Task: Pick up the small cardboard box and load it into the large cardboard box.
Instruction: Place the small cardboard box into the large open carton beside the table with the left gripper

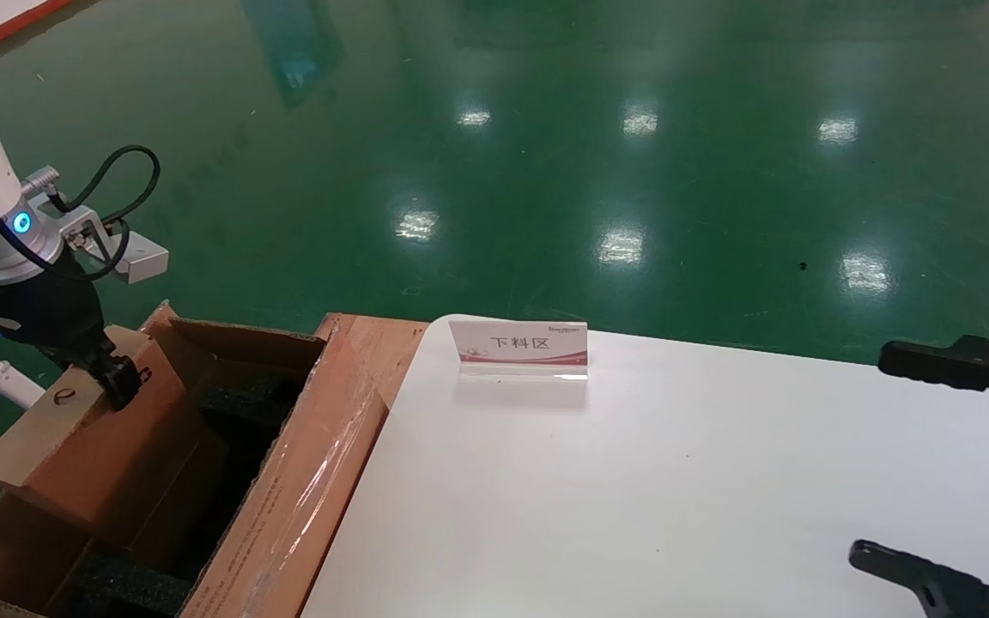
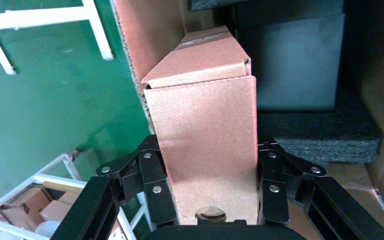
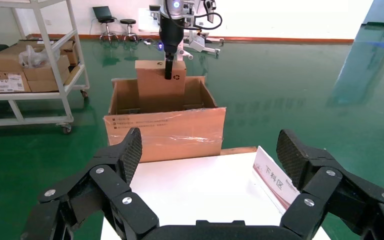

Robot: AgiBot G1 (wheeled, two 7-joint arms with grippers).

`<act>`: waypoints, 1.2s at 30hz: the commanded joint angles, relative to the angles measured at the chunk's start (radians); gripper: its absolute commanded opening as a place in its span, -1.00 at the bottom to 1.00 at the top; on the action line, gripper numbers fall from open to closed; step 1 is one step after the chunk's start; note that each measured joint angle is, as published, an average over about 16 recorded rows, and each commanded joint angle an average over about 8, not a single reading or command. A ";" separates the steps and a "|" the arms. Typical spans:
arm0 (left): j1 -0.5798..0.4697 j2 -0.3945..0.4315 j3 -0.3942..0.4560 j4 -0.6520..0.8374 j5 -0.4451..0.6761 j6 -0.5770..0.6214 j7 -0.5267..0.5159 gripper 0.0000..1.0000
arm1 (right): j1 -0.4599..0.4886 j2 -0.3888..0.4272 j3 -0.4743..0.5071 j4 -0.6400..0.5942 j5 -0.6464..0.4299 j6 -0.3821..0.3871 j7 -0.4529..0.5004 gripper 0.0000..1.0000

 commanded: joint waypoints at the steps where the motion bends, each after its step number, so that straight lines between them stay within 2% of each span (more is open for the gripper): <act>1: 0.011 0.003 -0.001 0.014 -0.001 -0.003 0.005 -1.00 | 0.000 0.000 0.000 0.000 0.000 0.000 0.000 1.00; 18: 0.096 0.016 -0.008 0.117 -0.011 -0.029 0.047 -1.00 | 0.000 0.000 -0.001 0.000 0.001 0.000 0.000 1.00; 35: 0.233 0.024 -0.031 0.244 -0.054 -0.044 0.088 -1.00 | 0.000 0.001 -0.002 0.000 0.001 0.001 -0.001 1.00; 36: 0.240 0.025 -0.032 0.253 -0.057 -0.043 0.091 -0.94 | 0.000 0.001 -0.002 0.000 0.001 0.001 -0.001 1.00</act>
